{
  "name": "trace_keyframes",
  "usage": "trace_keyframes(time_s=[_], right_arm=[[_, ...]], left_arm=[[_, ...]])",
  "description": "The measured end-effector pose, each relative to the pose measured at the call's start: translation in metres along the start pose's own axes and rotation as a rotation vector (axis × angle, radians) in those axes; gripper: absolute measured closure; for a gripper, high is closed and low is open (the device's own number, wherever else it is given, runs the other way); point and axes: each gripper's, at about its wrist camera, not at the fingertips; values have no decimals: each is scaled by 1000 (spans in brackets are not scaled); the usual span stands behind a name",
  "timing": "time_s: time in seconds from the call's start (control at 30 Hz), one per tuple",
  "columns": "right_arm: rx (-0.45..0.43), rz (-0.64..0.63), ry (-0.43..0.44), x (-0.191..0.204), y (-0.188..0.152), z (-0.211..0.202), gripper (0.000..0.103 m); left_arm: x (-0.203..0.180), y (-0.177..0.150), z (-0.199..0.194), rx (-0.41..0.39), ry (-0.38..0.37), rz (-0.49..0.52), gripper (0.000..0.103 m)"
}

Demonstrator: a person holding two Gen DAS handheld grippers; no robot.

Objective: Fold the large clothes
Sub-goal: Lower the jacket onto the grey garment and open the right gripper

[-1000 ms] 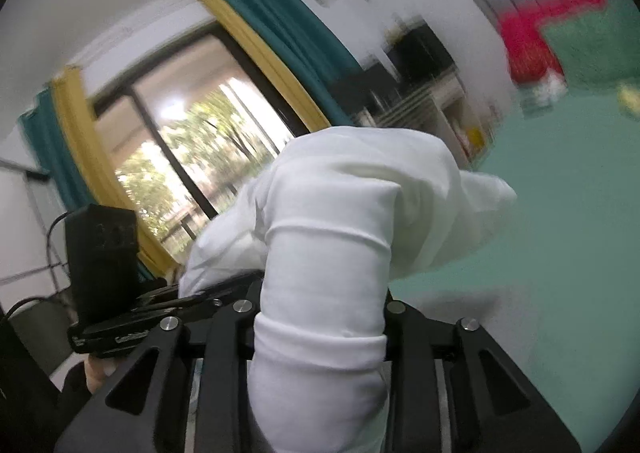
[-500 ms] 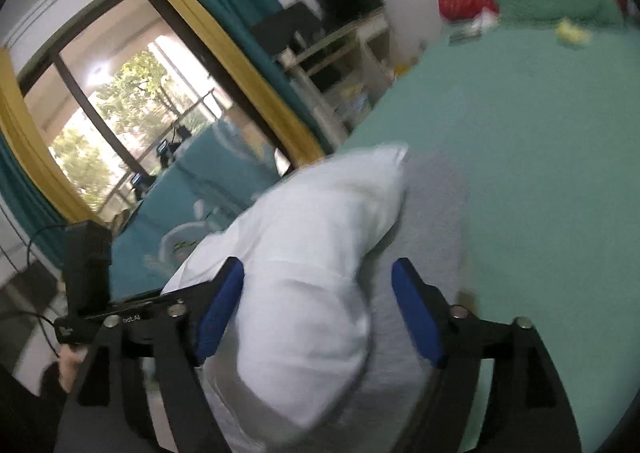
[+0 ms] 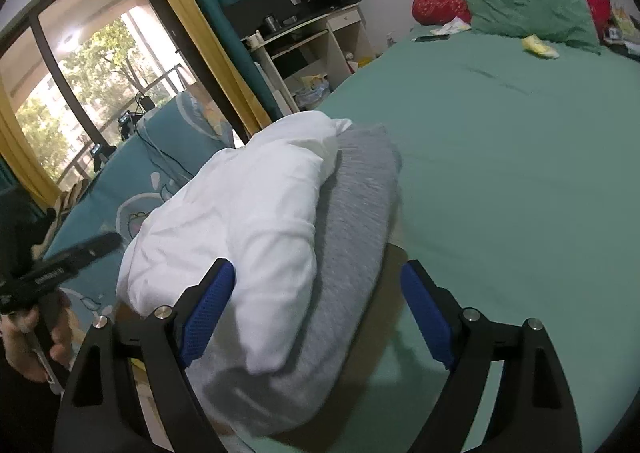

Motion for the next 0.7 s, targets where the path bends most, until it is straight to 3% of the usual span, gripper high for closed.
trace_keyframes(time_s=[0.2,0.7], right_arm=[[30,15,-23,-5,-14,-23,18],[46,68,-102,-49,-67,-103,18]], left_arm=[[-22,-13,-35,-48,-35,7,40],[-93,-66,-59,3,-163,-28,40]])
Point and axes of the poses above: each gripper's, at about its wrist camera, not at the fingertips, and z roughly the way its jaws point, x to its left, y to its top, and after that the axes turned 11 degrees about -z, right-handed
